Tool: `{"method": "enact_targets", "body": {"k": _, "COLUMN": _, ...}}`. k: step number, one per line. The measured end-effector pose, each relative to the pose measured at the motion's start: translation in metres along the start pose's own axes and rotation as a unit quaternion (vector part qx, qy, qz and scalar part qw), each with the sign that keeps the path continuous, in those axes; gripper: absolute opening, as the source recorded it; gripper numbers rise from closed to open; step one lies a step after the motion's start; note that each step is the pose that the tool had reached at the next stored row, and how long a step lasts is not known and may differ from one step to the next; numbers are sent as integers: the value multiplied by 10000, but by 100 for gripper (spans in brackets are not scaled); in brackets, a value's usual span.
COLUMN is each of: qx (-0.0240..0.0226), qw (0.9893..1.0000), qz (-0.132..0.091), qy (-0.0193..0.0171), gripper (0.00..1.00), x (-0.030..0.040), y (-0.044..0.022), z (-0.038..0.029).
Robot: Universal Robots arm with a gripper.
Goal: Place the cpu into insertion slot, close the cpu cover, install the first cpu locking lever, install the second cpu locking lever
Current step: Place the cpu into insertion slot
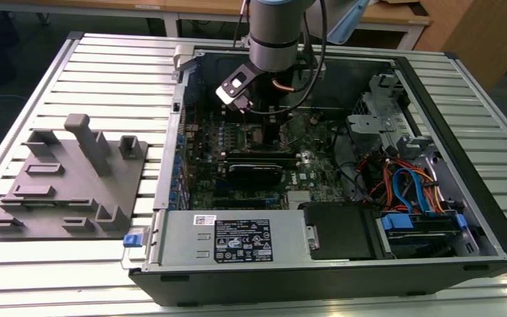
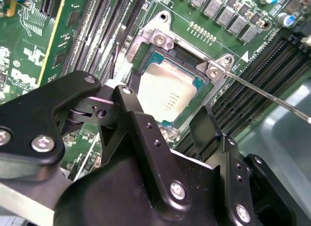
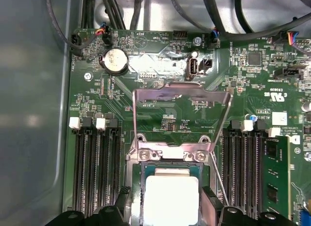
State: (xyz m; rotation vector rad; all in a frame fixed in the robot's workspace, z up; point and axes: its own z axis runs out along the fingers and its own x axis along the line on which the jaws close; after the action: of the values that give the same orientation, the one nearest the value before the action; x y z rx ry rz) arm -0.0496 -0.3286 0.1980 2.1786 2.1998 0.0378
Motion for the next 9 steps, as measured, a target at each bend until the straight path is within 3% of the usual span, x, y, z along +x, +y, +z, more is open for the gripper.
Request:
{"method": "enact_targets", "body": {"k": 3, "qx": 6, "qw": 10000, "qz": 0, "qy": 1, "gripper": 67, "x": -1, "y": 3, "z": -57}}
{"method": "enact_targets", "body": {"k": 6, "qx": 13, "qw": 10000, "qz": 0, "qy": 0, "gripper": 66, "x": -1, "y": 5, "z": -66}}
{"method": "enact_targets", "body": {"k": 9, "qx": 13, "qw": 10000, "qz": 0, "qy": 0, "gripper": 53, "x": -10, "y": 5, "z": -66}}
